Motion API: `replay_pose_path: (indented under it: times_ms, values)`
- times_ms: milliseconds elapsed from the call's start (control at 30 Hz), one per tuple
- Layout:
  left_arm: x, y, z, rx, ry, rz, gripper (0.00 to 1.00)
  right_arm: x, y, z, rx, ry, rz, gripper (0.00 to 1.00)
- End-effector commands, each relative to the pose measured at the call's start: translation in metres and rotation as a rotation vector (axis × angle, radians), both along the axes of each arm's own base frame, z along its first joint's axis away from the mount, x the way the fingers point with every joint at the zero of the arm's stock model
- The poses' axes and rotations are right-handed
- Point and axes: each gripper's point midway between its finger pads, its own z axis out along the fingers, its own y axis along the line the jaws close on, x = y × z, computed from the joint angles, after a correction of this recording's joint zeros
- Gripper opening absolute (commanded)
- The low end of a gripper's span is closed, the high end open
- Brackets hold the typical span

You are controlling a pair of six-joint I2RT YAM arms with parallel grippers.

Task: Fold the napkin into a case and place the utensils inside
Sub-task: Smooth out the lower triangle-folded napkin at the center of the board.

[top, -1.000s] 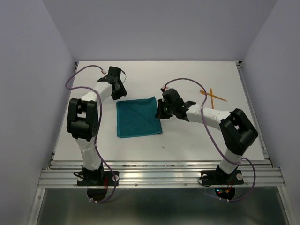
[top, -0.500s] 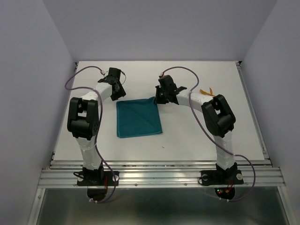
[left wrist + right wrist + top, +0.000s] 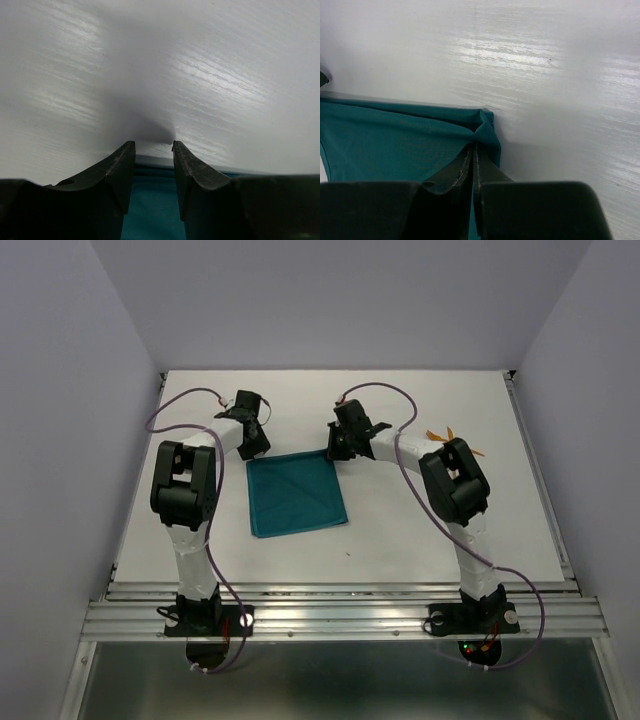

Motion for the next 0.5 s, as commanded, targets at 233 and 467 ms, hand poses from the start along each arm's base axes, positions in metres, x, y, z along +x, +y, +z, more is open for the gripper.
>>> replay_pose_path:
  times_ms: [233,467]
  values:
    - [-0.074,-0.009,-0.013,-0.058,0.066,-0.023,0.47,-0.009,-0.031,0.014,-0.131,-0.075,0.077,0.09]
    - [-0.094,-0.009,0.009,-0.06,0.03,-0.034,0.47,-0.02,-0.036,0.036,-0.137,-0.122,0.143,0.1]
